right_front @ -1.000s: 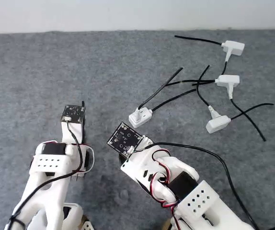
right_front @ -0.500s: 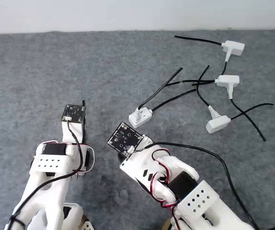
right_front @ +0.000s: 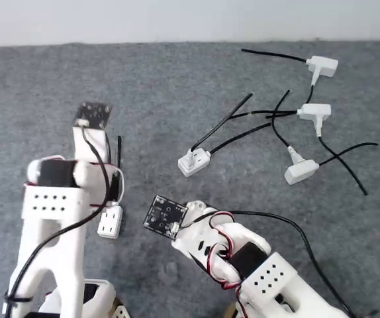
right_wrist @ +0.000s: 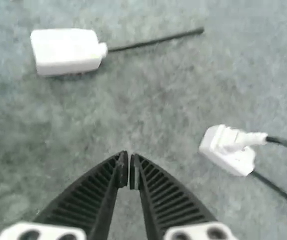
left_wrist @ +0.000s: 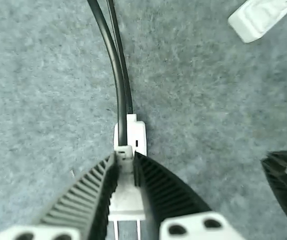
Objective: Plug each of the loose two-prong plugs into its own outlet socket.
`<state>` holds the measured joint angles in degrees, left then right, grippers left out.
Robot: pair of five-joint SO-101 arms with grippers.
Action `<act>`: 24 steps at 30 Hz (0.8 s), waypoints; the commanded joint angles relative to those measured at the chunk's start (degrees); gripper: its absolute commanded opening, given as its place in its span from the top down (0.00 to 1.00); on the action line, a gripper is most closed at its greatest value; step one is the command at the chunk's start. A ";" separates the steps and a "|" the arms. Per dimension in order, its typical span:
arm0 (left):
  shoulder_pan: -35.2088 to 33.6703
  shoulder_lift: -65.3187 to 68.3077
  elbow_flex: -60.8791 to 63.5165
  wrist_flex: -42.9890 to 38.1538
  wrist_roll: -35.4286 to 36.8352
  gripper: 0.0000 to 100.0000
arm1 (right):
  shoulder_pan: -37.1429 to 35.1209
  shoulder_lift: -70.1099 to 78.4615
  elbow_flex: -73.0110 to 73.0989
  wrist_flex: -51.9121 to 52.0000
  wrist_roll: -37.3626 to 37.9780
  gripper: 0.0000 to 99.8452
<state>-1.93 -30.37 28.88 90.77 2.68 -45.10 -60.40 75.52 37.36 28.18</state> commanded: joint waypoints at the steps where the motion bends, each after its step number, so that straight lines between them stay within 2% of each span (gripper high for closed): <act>1: 0.00 -0.88 -10.15 7.38 -0.44 0.99 | 0.48 -0.92 0.70 1.10 0.62 0.99; 12: -0.09 -0.88 -10.24 9.49 -0.35 0.99 | 0.48 -1.01 14.24 1.01 0.70 0.91; 24: -0.09 -0.88 -10.59 9.49 -0.35 0.99 | 2.24 -10.33 18.46 1.10 1.05 0.91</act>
<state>-1.93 -30.37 21.32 98.42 2.68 -43.16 -66.02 93.10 38.33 28.18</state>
